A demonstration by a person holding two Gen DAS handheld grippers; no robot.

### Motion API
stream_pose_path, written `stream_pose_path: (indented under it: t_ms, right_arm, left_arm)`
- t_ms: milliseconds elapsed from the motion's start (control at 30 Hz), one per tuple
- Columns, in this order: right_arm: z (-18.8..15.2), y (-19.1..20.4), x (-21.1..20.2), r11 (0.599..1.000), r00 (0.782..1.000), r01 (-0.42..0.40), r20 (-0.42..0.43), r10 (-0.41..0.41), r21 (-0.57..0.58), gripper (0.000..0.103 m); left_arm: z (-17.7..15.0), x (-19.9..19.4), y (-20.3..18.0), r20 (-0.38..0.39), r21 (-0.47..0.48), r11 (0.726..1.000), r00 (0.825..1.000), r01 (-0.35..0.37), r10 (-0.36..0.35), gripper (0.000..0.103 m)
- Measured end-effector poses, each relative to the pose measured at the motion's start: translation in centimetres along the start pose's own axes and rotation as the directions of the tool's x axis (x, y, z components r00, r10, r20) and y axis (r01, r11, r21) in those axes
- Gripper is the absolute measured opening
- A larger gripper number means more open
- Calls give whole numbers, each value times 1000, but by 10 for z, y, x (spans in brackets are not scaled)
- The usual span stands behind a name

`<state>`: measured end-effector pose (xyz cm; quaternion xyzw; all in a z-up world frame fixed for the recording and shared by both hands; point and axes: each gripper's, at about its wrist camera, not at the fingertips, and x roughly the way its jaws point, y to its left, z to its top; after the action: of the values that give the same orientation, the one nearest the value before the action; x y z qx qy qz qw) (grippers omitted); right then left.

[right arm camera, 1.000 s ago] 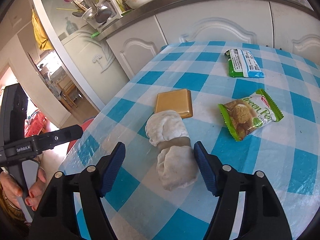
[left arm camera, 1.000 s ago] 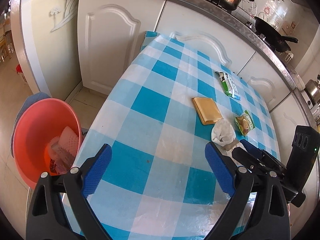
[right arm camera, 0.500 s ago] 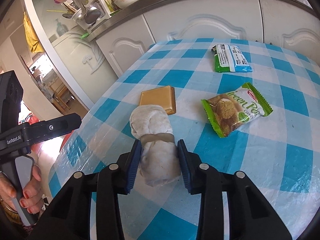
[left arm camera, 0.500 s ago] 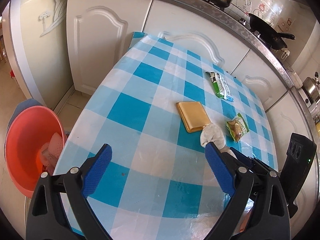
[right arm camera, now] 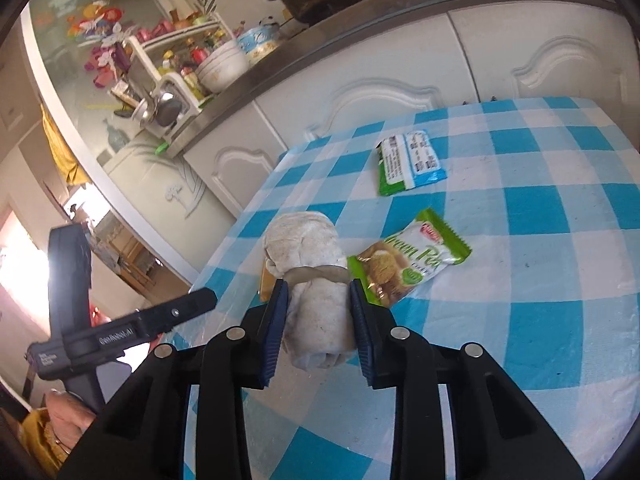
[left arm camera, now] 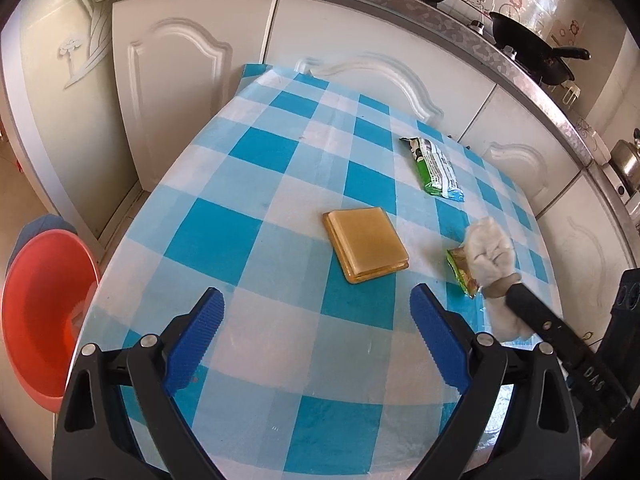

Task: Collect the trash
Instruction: 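Close the right tool on the cloth bundle while the left tool grasps the tan square box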

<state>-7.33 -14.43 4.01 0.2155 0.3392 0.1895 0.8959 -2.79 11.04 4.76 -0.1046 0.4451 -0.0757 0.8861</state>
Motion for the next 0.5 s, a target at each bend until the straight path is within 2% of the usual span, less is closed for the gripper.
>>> stream_pose_path:
  t_ms: [167,233,367,500]
  right_arm:
    - [10,-26,-21,995,996,-1,84,-7,95,33]
    - [11,-34,-24,992,995,-6,101,-6,124,33]
    - [11,-42,-27,989,993,-10,116,-7,149,33]
    - [10,-46,-26,988,994,-18,113,0,156,33]
  left_arm:
    - [4,18,-28,1,48,999,1000,-2,2,94]
    - [6,28,-40,3,70,997,1000,-30,30,94]
    - [10,45,-57,15,101,990,995,-98,96,94]
    - [13,59,-61,-2,82,990,994,-113,113,94]
